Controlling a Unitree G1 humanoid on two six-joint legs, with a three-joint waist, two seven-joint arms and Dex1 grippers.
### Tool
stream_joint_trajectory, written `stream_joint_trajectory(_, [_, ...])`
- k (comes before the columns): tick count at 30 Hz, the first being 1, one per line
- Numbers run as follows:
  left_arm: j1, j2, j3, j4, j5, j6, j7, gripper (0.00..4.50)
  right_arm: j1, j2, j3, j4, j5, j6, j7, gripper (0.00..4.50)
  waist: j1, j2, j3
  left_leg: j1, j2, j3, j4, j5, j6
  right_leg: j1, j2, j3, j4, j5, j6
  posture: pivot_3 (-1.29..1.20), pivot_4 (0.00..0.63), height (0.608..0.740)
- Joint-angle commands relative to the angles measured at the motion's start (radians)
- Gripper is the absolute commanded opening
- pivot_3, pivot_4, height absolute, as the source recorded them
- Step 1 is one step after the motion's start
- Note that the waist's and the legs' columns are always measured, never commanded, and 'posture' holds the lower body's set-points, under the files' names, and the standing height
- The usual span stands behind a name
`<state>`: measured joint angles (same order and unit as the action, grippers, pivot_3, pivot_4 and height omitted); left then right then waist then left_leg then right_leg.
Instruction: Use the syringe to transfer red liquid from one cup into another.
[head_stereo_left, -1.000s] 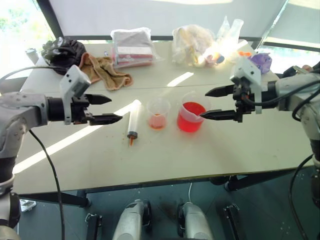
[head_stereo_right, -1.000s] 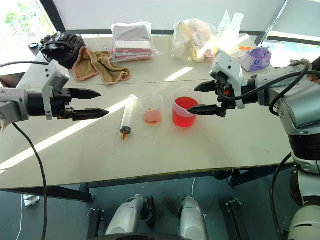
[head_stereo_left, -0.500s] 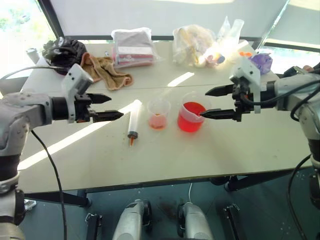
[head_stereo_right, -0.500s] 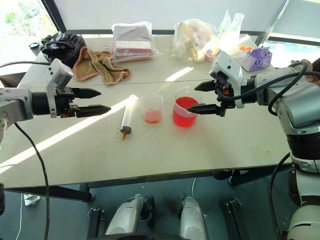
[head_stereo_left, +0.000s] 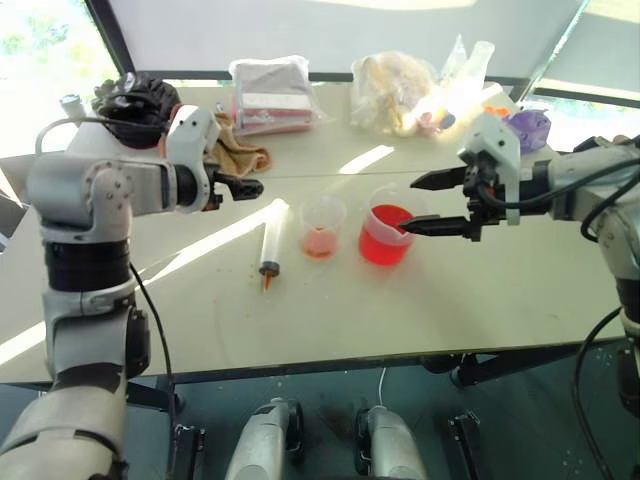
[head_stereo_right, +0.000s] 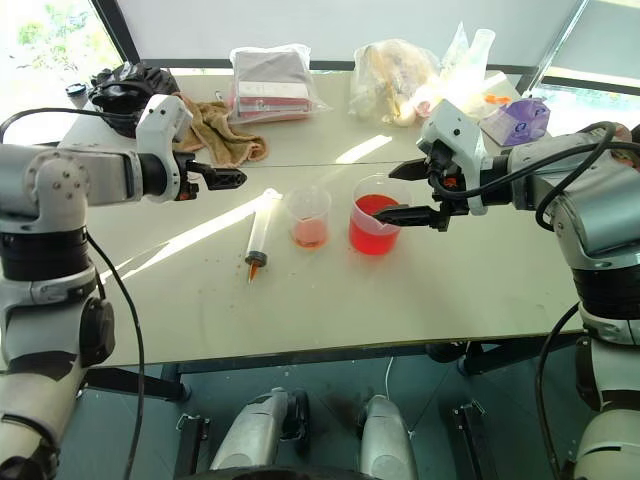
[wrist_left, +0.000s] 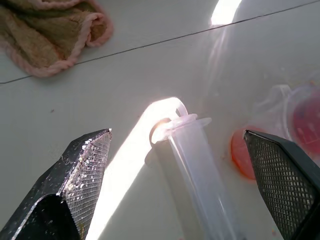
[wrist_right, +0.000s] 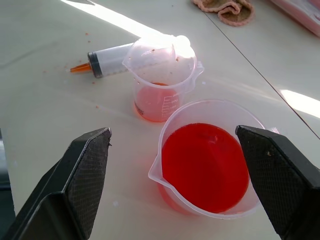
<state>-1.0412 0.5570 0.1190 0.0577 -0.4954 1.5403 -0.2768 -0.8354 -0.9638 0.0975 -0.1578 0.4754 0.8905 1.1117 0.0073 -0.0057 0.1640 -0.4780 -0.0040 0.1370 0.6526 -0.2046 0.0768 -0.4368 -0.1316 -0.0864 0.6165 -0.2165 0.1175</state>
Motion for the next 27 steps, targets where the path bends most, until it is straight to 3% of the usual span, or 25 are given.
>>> stream_joint_trajectory(1, [-0.085, -0.024, -0.021, 0.067, 0.068, 0.049, 0.054, 4.4, 0.004, -0.018, -0.048, -0.039, 0.006, 0.01, -0.019, 4.19, 0.006, 0.0, 0.0, 0.0, 0.0, 0.0, 0.0, 0.0, 0.0, 0.0, 0.0, 0.0, 0.0, 0.0, 0.0, 0.0, 0.15, 0.74])
stream_joint_trajectory(13, [-0.272, -0.076, -0.226, 0.445, 0.029, 0.074, 0.04, 4.4, 0.04, -0.028, -0.076, -0.078, 0.022, 0.036, -0.043, 4.19, 0.003, 0.0, 0.0, 0.0, 0.0, 0.0, 0.0, -0.002, -0.003, -0.001, -0.001, 0.0, 0.001, 0.0, 0.0, 0.0, 0.15, 0.74])
stream_joint_trajectory(27, [-0.317, -0.238, -0.158, 0.646, 0.124, 0.074, 0.139, 4.4, 0.047, -0.032, -0.083, -0.109, 0.038, 0.061, -0.062, 4.19, 0.004, 0.0, 0.0, -0.001, 0.0, 0.0, 0.0, -0.002, -0.003, -0.003, -0.003, 0.001, 0.001, 0.0, 0.0, 0.0, 0.15, 0.74])
